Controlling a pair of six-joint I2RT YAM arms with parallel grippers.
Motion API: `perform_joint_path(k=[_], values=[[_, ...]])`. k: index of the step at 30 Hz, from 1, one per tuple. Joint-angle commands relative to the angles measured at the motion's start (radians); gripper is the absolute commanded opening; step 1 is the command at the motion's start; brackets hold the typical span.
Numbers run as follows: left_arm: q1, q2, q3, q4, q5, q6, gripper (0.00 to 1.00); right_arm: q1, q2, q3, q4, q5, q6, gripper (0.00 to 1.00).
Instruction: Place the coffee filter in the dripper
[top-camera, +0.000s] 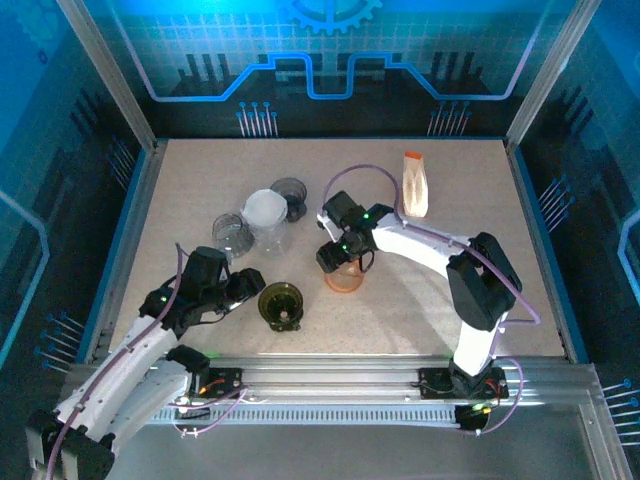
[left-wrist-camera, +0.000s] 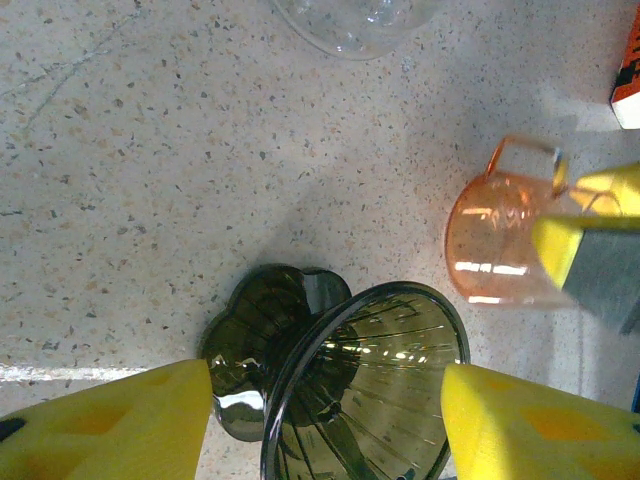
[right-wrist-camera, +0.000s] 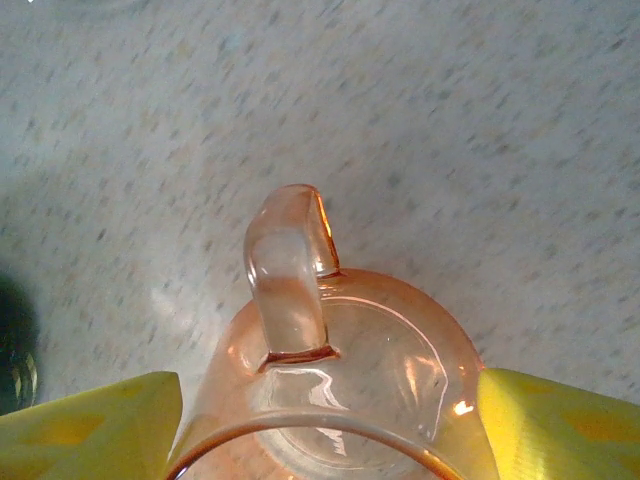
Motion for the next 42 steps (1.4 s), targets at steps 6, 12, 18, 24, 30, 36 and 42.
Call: perform_joint_path(k=[6, 12, 18, 24, 30, 36, 42], values=[[0.015, -0.019, 0.016, -0.005, -0.007, 0.040, 0.64, 0.139, -0.092, -0.131, -0.024, 0.049, 0.096, 0.75], [0.016, -0.022, 0.006, -0.003, -0.004, 0.035, 0.64, 0.184, -0.113, -0.182, 0.011, 0.058, 0.154, 0.78], [0.017, -0.033, -0.001, 0.000, -0.002, 0.026, 0.64, 0.193, -0.125, -0.189, 0.024, 0.076, 0.167, 0.90], [0.017, -0.045, 0.007, -0.011, -0.005, 0.020, 0.66, 0.197, -0.181, -0.173, 0.032, 0.120, 0.170, 0.98], [0.017, -0.065, 0.014, -0.014, -0.020, 0.010, 0.73, 0.215, -0.300, -0.159, 0.011, 0.190, 0.177, 0.99], [0.018, -0.093, 0.050, -0.028, -0.020, 0.038, 0.99, 0.293, -0.398, -0.162, -0.002, 0.202, 0.174, 0.95], [0.017, -0.119, 0.085, -0.043, -0.008, 0.064, 0.99, 0.408, -0.442, -0.192, 0.033, 0.157, 0.160, 0.90]])
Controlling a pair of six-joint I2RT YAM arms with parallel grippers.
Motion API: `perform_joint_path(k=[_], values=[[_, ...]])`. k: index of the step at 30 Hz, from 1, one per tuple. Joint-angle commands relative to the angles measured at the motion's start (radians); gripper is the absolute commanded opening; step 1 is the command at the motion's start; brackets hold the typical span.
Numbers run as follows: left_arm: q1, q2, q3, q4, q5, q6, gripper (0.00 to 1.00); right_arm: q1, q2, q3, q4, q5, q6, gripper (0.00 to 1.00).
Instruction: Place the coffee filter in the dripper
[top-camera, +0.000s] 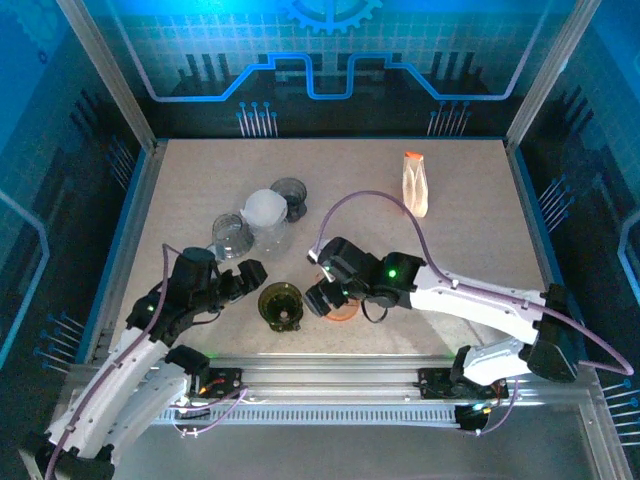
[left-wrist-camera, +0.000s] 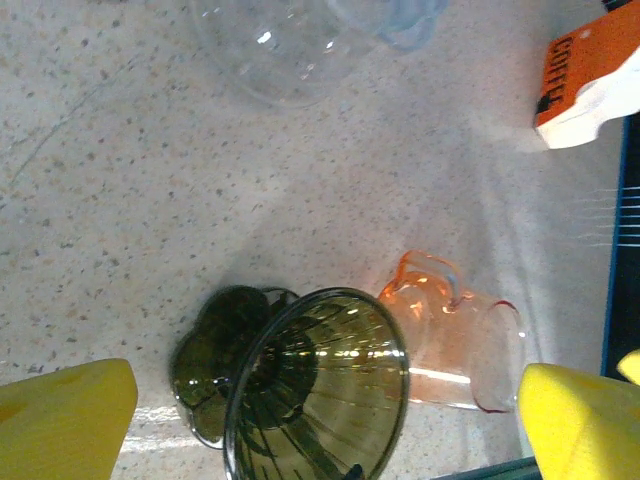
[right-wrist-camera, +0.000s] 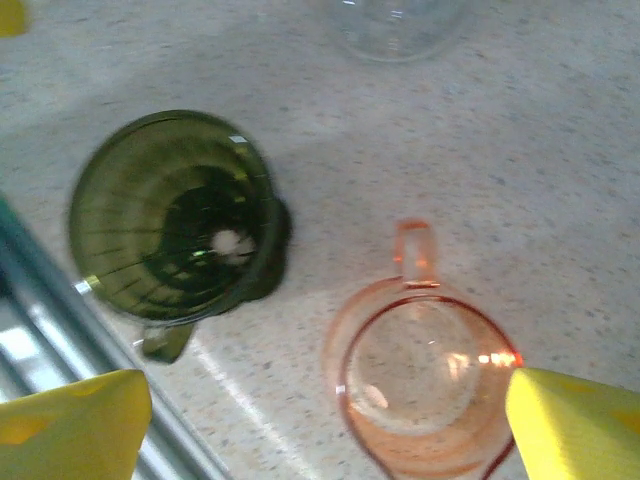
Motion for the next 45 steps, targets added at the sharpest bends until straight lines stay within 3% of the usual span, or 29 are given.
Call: perform_joint_path(k=[1, 6, 13, 23, 32, 45], values=[[0.008, -0.023, 0.036, -0.022, 0.005, 0.029, 0.99, 0.063, -0.001, -0.011, 0.003, -0.019, -0.002, 0.89], [0.008, -0.063, 0.021, -0.036, -0.015, 0.016, 0.99, 0.140, 0.091, 0.002, -0.008, -0.032, -0.015, 0.83], [0.008, -0.079, 0.013, -0.057, -0.025, 0.010, 0.97, 0.167, 0.197, -0.014, 0.065, -0.107, -0.017, 0.76], [0.008, -0.080, 0.012, -0.062, -0.032, 0.004, 0.99, 0.168, 0.319, 0.006, 0.112, -0.090, 0.014, 0.74], [0.008, -0.078, 0.011, -0.058, -0.037, 0.003, 0.99, 0.143, 0.372, 0.030, 0.143, -0.068, -0.001, 0.65], [0.008, -0.074, 0.005, -0.055, -0.037, 0.001, 0.99, 0.124, 0.388, 0.045, 0.162, -0.067, -0.010, 0.33]])
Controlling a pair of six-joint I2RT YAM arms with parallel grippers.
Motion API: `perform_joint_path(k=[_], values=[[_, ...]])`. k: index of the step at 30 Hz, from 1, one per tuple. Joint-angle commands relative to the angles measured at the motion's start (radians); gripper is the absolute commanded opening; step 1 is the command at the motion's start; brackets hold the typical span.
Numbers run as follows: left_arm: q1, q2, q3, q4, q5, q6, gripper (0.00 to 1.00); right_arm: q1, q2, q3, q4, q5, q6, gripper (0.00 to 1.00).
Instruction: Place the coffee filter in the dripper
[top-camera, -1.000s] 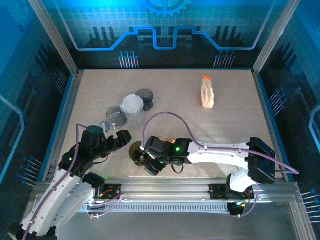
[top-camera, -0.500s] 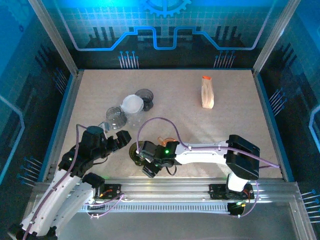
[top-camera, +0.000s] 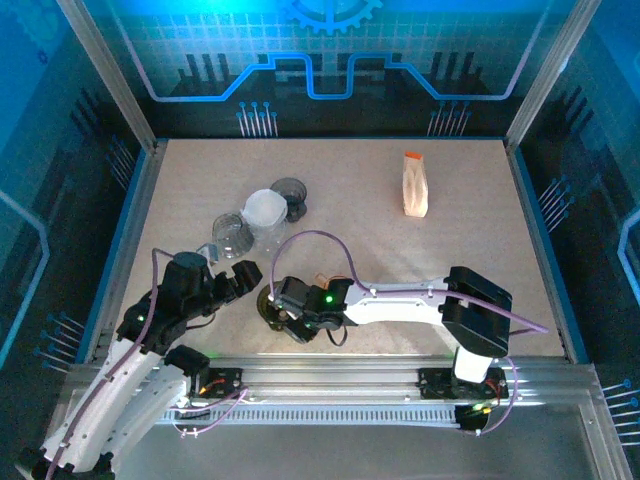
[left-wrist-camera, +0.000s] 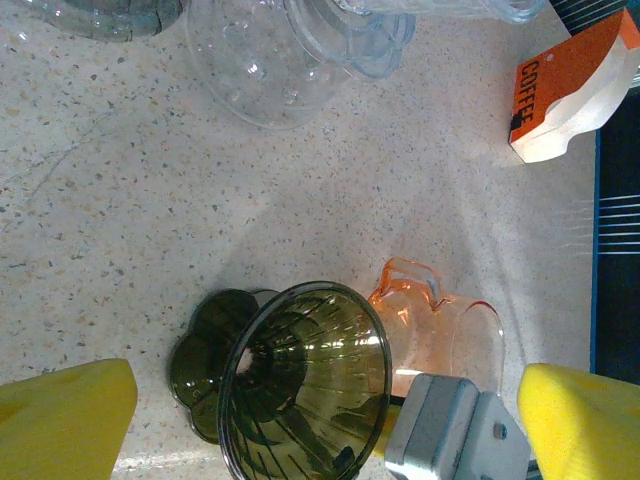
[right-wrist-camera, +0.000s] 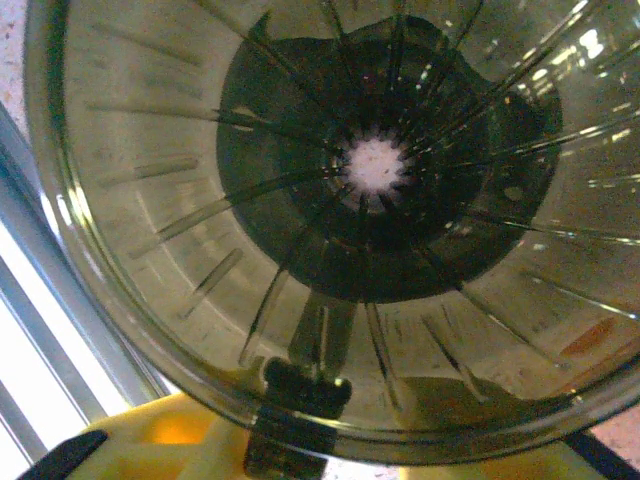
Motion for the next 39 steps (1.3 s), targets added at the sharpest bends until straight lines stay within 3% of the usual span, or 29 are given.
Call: perform_joint_path(k=[1, 9, 20, 34, 39], values=[[0.007, -0.002, -0.005, -0.010, -0.010, -0.008, 0.99, -0.010, -0.005, 0.016, 0.015, 0.008, -0.001, 0.31], [0.007, 0.010, 0.005, 0.002, -0.006, -0.004, 0.99, -0.013, -0.115, -0.021, 0.020, -0.027, -0.010, 0.22], [0.007, 0.049, 0.044, 0.043, -0.006, 0.025, 0.99, -0.030, -0.340, -0.065, -0.066, 0.027, -0.004, 0.14], [0.007, 0.062, 0.009, 0.067, 0.028, 0.001, 0.99, -0.035, -0.389, -0.096, -0.006, 0.046, -0.008, 0.08], [0.007, 0.066, 0.008, 0.074, 0.026, 0.001, 0.99, -0.039, -0.375, -0.124, 0.096, 0.034, -0.037, 0.09]])
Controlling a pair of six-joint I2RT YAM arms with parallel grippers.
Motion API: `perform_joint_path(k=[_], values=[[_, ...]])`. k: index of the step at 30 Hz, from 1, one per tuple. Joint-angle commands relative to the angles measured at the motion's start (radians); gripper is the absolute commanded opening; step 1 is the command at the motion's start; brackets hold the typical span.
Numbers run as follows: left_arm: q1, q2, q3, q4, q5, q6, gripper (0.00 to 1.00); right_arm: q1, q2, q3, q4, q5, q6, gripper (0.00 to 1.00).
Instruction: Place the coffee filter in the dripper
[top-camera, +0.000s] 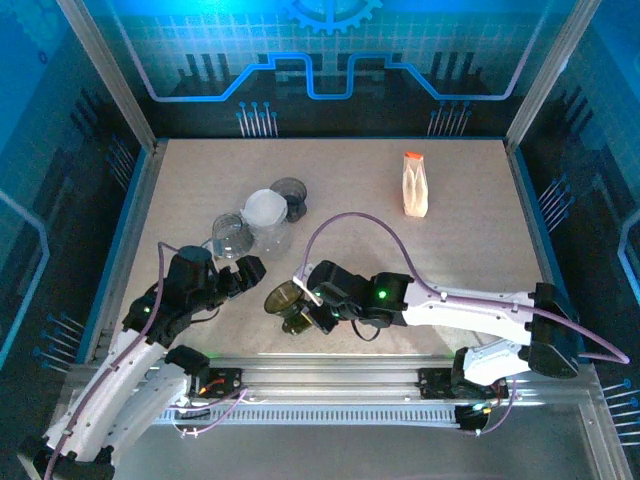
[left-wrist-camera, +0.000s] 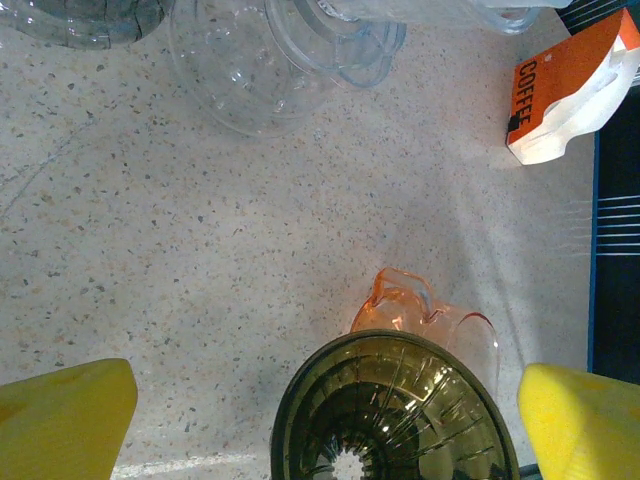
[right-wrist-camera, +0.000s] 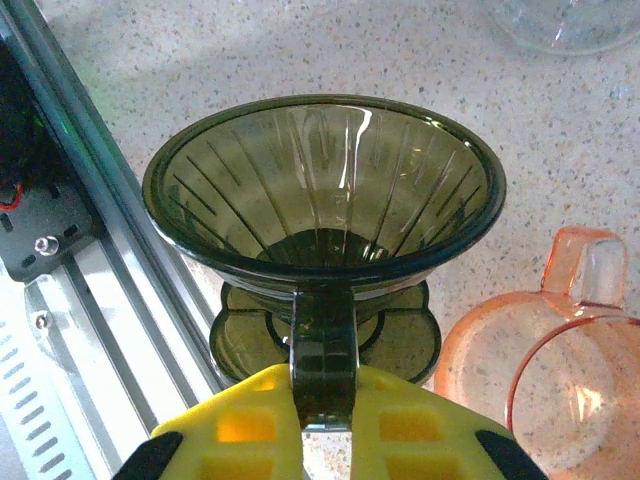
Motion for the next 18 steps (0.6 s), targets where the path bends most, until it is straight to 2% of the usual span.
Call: perform_joint_path(k=[1, 9, 18], values=[[0.008, 0.000, -0.001, 0.021, 0.018, -0.001, 0.99, -0.010, 0.005, -0.024, 0.130, 0.012, -0.030, 0.09], [0.008, -0.007, 0.020, 0.002, 0.009, 0.013, 0.99, -0.011, 0.146, -0.044, 0.359, 0.019, -0.091, 0.11], [0.008, -0.024, 0.016, -0.004, 0.006, 0.017, 0.99, -0.016, 0.194, -0.145, 0.407, -0.004, -0.075, 0.13]])
